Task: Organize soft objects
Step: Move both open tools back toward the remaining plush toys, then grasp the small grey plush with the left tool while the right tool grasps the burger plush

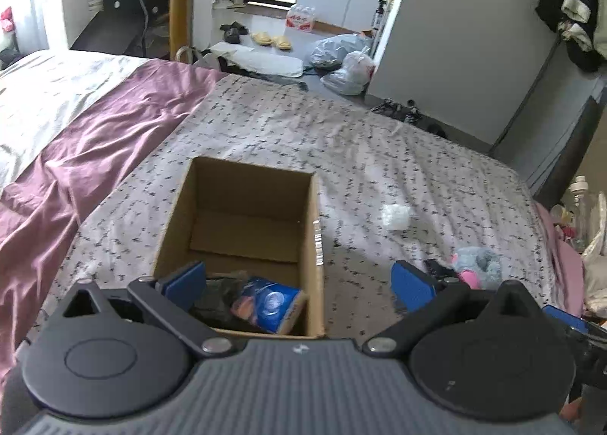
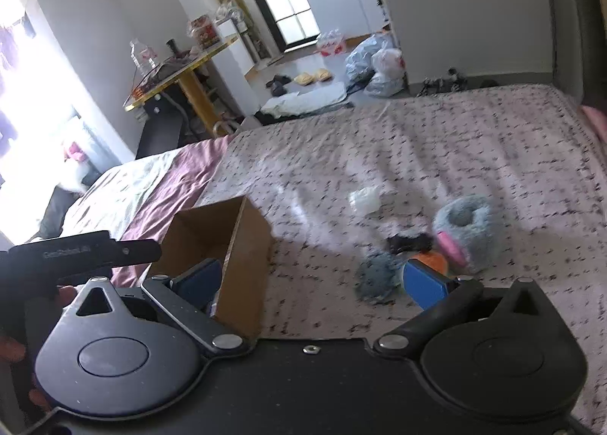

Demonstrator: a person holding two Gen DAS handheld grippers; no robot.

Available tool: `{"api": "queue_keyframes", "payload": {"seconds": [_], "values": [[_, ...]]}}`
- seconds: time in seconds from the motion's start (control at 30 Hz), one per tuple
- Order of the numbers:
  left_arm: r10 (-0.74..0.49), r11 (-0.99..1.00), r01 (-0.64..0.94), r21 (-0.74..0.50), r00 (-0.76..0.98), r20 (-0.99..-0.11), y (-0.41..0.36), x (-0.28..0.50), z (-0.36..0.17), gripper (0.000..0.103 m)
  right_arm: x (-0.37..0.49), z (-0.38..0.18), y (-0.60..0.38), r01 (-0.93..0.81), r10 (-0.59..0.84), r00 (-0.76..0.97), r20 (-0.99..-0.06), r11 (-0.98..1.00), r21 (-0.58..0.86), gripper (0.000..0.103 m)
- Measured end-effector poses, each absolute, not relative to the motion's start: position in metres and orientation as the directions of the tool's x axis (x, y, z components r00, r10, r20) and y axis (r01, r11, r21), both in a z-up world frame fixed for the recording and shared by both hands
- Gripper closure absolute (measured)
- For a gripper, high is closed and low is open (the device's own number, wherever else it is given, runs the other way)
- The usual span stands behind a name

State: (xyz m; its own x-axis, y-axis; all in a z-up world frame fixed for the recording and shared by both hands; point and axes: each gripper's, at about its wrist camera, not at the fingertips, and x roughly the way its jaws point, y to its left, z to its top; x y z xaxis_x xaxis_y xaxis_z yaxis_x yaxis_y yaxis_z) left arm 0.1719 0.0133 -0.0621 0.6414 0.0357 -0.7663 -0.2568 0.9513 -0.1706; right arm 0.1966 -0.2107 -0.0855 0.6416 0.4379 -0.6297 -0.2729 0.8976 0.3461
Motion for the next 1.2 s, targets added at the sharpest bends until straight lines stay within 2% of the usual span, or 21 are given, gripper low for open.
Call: {"api": "queue_keyframes", "payload": {"seconds": [0.47, 0.53, 0.67, 0.8, 0.9, 0.97, 1.07, 1.2], "values": [[0.02, 0.951, -0.256, -0.173, 0.61, -0.792, -0.036, 0.2, -0.073, 0.0, 0.224, -0.109, -0.273, -0.178, 0.408, 0.657, -0.634, 0.901, 0.395, 0.0], [0.006, 0.954, -0.243, -0.177, 0.603, -0.798, -0.044, 0.204, -0.078, 0.0, 0.227, -0.116, -0.281, -0.144, 0.394, 0.665, -0.635, 0.901, 0.409, 0.003], [0.001, 0.961, -0.222, -0.162, 0.593, -0.805, -0.061, 0.214, -0.09, 0.001, 0.238, -0.138, -0.296, -0.064, 0.417, 0.638, -0.647, 0.866, 0.495, 0.019], [-0.029, 0.963, -0.202, -0.179, 0.581, -0.813, -0.073, 0.226, -0.107, 0.003, 0.245, -0.154, -0.304, -0.01, 0.437, 0.618, -0.654, 0.836, 0.549, 0.02], [-0.046, 0.965, -0.185, -0.185, 0.576, -0.816, -0.082, 0.235, -0.12, 0.003, 0.25, -0.166, -0.306, 0.017, 0.455, 0.595, -0.662, 0.817, 0.577, 0.027], [-0.036, 0.969, -0.177, -0.17, 0.583, -0.812, -0.088, 0.24, -0.126, 0.004, 0.252, -0.169, -0.304, 0.027, 0.444, 0.607, -0.66, 0.818, 0.575, 0.027], [-0.041, 0.971, -0.168, -0.171, 0.588, -0.808, -0.095, 0.249, -0.138, 0.011, 0.259, -0.175, -0.303, 0.041, 0.44, 0.61, -0.659, 0.813, 0.581, 0.033], [-0.061, 0.965, -0.18, -0.191, 0.553, -0.831, -0.098, 0.263, -0.16, 0.02, 0.272, -0.191, -0.307, 0.087, 0.479, 0.572, -0.666, 0.772, 0.63, 0.035]]}}
